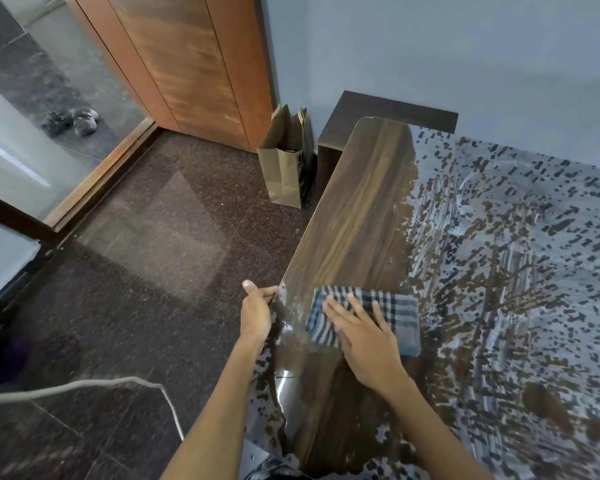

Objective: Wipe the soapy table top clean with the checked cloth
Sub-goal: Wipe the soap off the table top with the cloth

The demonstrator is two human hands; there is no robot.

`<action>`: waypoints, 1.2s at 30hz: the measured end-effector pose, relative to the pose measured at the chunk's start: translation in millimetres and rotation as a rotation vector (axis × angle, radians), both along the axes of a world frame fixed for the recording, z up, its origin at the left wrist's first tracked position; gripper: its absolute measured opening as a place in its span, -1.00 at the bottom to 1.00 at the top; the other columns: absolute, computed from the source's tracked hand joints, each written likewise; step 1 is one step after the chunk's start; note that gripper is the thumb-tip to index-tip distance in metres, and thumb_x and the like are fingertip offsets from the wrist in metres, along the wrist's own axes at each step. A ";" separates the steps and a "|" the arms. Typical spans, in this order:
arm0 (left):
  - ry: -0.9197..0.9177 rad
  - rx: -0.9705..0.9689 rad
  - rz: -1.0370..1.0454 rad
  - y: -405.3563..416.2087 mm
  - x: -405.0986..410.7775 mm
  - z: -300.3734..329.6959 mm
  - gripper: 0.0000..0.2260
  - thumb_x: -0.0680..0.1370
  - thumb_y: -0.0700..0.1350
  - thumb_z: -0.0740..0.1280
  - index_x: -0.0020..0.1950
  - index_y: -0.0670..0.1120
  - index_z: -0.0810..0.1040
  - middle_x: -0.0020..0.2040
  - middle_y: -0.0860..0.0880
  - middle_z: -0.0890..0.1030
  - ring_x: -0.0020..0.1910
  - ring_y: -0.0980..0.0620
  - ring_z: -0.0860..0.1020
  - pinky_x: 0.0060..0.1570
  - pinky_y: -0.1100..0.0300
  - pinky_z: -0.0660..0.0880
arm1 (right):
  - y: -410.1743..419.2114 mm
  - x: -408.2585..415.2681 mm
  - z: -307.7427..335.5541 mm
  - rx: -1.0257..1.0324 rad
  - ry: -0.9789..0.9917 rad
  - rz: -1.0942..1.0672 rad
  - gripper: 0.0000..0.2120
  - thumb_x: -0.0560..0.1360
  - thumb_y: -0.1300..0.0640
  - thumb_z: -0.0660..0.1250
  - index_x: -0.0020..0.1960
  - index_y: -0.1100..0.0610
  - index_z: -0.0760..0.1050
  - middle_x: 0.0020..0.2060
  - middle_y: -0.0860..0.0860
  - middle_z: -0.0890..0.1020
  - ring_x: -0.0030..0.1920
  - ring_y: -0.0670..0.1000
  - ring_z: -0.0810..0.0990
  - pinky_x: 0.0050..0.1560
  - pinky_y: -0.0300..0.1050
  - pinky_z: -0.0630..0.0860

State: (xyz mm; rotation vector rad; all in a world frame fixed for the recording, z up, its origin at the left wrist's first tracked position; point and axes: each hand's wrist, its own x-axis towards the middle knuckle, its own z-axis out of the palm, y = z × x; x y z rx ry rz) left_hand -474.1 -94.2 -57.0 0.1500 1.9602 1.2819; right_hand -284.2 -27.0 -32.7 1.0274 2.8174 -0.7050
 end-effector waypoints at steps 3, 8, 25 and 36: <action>-0.027 -0.012 -0.011 -5.6 -1.8 -1.5 -0.33 0.58 0.21 -0.27 -0.10 -0.03 0.60 0.09 -0.17 0.61 0.16 -0.10 0.53 0.31 -0.08 0.34 | 10.0 -34.2 0.8 -0.028 -0.013 -0.102 -0.48 0.63 0.15 0.02 0.53 -0.08 -0.05 0.50 -0.22 -0.02 0.51 -0.01 -0.20 0.40 0.08 -0.38; -0.050 -0.045 -0.025 -3.0 -7.2 3.0 -0.32 0.59 0.21 -0.26 -0.14 -0.06 0.60 -0.04 -0.18 0.64 0.01 -0.11 0.59 0.22 -0.07 0.43 | -1.2 -81.3 3.5 -0.005 -0.034 0.010 -0.29 0.54 0.25 0.18 0.53 0.00 -0.16 0.52 -0.13 -0.14 0.49 0.08 -0.30 0.38 0.13 -0.43; 0.019 -0.050 0.023 -3.3 -2.6 -7.0 -0.32 0.59 0.21 -0.27 -0.15 -0.02 0.61 -0.01 -0.15 0.65 0.06 -0.10 0.57 0.25 -0.10 0.39 | 1.7 -68.4 7.6 -0.070 -0.021 0.036 -0.33 0.54 0.28 0.13 0.53 -0.06 -0.07 0.51 -0.18 -0.03 0.51 0.02 -0.22 0.45 0.13 -0.34; -0.074 0.024 0.074 -6.4 -1.5 2.5 -0.31 0.60 0.16 -0.29 -0.12 -0.12 0.58 -0.07 -0.09 0.60 0.01 0.00 0.53 0.17 0.11 0.35 | -38.7 -30.5 0.4 -0.149 0.079 0.314 -0.38 0.51 0.30 0.11 0.51 -0.05 0.07 0.48 -0.22 0.06 0.43 -0.19 -0.23 0.40 -0.14 -0.41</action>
